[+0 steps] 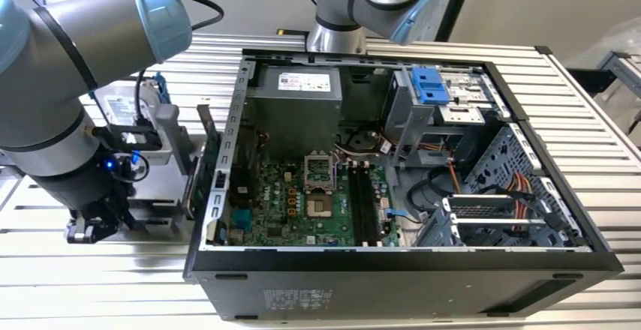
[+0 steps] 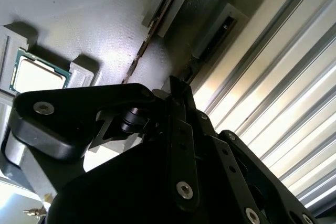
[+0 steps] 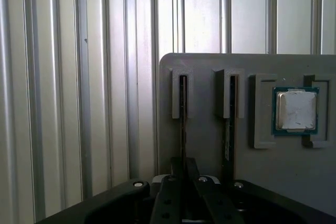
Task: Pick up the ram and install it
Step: 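Pick up the ram and move it above insertion slot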
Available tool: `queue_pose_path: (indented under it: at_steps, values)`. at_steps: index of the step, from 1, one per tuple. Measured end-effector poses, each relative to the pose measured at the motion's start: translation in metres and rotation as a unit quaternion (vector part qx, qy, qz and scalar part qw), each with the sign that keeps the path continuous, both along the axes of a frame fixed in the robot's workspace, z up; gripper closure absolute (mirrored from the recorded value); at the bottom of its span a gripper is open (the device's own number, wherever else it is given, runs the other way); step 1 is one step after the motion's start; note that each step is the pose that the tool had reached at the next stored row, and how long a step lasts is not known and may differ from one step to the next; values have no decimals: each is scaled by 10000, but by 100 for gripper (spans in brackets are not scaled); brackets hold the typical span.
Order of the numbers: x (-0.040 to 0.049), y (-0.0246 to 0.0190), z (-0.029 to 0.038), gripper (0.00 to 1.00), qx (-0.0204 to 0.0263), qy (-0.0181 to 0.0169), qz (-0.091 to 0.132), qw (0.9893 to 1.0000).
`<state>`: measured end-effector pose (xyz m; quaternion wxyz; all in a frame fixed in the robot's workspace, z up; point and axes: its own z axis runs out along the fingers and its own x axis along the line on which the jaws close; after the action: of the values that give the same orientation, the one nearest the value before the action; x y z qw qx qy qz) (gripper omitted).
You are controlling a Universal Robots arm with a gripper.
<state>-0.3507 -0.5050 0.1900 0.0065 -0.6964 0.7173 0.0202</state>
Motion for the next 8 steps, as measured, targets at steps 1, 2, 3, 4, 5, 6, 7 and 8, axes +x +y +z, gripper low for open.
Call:
queue_pose_path:
  at_steps: [1,2,3,4,5,6,7,8]
  values:
    - [0,0,0,100,1,0,0,10000]
    - [0,0,0,100,1,0,0,10000]
    - [0,0,0,100,13,0,0,10000]
    - [0,0,0,100,23,0,0,10000]
    - [0,0,0,100,23,0,0,10000]
    - [0,0,1,100,24,-1,0,10000]
    - [0,0,3,100,24,-1,0,10000]
    - [0,0,6,100,24,0,0,10000]
